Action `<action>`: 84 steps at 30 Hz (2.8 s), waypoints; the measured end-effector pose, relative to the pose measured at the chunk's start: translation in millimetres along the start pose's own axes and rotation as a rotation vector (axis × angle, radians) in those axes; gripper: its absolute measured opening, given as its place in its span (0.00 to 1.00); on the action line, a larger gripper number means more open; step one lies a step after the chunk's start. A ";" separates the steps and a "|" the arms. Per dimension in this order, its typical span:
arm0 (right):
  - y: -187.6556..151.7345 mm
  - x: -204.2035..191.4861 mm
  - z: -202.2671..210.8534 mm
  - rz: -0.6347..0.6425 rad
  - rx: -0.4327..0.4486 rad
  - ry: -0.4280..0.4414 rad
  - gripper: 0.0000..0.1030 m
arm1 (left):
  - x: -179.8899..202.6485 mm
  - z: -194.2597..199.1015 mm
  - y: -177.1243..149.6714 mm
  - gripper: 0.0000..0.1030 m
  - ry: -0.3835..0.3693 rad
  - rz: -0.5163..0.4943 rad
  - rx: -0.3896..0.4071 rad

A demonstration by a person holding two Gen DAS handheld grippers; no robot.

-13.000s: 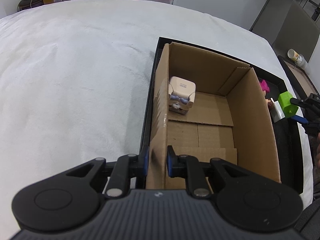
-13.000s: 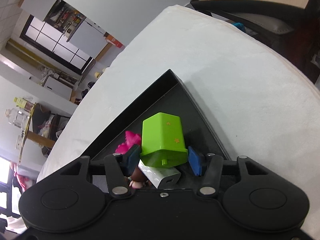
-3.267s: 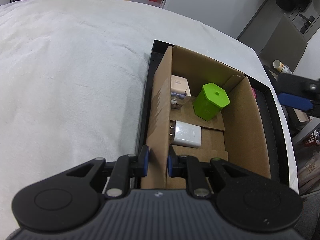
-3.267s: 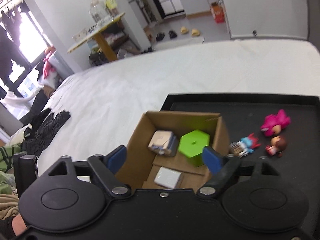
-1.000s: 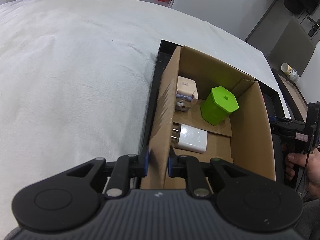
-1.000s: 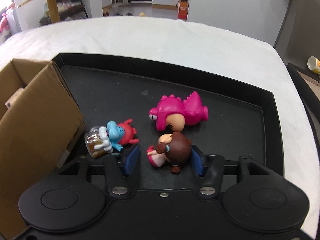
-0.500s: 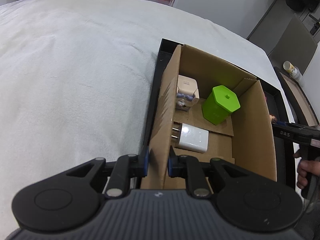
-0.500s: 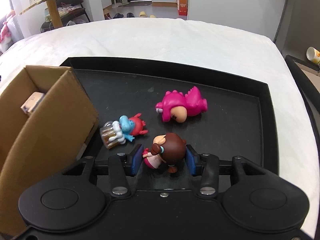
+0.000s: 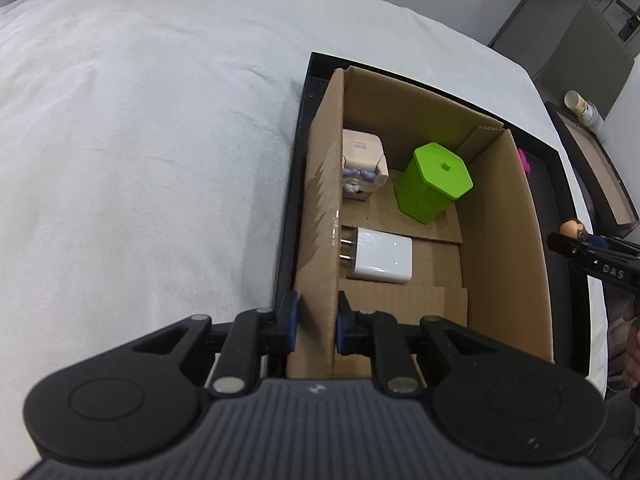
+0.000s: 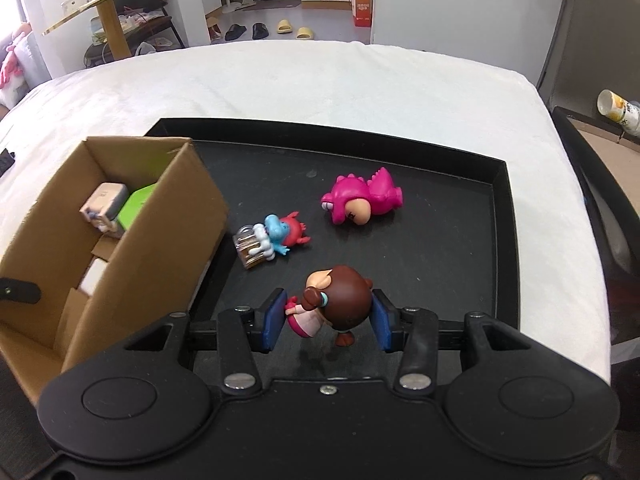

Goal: Organize rigid objects
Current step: 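Carry the doll with the right gripper into the box and release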

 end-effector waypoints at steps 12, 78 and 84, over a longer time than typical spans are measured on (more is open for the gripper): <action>6.0 -31.2 33.5 0.024 0.023 -0.006 0.43 | -0.3 1.6 -5.6 0.16 -0.024 -0.067 0.038; 24.5 -104.8 35.5 0.075 -0.017 0.043 0.46 | -10.5 0.0 -10.0 0.19 -0.091 -0.039 0.065; 15.1 -80.7 36.2 0.021 -0.010 0.052 0.46 | -10.5 0.5 -9.6 0.19 -0.087 -0.039 0.066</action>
Point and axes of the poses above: each gripper's, at about its wrist camera, not at the fingertips, and z roughly against the way its jaws point, x to its right, y to its top, the point moved 2 cm from there along -z, roughly the way its jaws point, and after that the axes turned 12 degrees about y, right-handed, at the moved point
